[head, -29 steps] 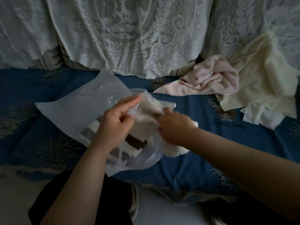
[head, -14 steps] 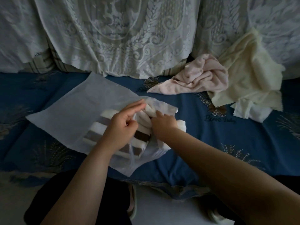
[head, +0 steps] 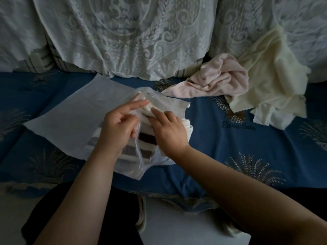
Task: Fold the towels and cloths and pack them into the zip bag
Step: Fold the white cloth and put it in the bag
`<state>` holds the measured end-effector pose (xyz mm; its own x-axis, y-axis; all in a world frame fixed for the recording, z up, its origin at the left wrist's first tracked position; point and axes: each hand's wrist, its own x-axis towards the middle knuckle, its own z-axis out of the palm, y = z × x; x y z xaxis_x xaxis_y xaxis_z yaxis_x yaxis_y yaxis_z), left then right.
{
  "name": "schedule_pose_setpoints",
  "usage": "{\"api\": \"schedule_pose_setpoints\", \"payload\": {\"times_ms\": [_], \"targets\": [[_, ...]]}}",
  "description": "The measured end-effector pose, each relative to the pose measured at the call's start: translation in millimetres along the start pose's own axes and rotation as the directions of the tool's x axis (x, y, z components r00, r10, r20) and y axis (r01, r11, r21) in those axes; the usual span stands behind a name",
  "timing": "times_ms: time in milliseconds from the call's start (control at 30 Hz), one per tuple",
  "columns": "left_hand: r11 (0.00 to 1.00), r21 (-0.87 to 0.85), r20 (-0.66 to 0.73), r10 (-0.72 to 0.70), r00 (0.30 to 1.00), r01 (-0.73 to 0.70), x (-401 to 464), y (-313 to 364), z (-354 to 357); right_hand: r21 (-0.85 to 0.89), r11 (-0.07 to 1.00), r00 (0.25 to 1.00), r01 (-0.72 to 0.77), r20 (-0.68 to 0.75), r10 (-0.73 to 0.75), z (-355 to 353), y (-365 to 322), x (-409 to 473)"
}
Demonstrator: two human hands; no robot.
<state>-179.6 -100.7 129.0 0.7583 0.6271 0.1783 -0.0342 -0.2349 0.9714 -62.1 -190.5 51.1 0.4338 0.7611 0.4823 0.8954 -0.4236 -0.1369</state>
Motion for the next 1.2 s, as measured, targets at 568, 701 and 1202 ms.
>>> {"api": "schedule_pose_setpoints", "payload": {"times_ms": [568,701,1202], "targets": [[0.994,0.093,0.076,-0.056,0.996,0.049,7,2,0,-0.013,1.0,0.884,0.029,0.466,-0.019,37,-4,42],[0.997,0.052,0.078,-0.056,0.995,0.052,11,0,-2,0.123,0.991,0.879,0.058,0.465,-0.109,26,11,1],[0.959,0.261,0.312,-0.196,0.93,0.114,5,-20,31,0.59,0.462,0.738,-0.662,0.404,0.541,26,42,-67]]}}
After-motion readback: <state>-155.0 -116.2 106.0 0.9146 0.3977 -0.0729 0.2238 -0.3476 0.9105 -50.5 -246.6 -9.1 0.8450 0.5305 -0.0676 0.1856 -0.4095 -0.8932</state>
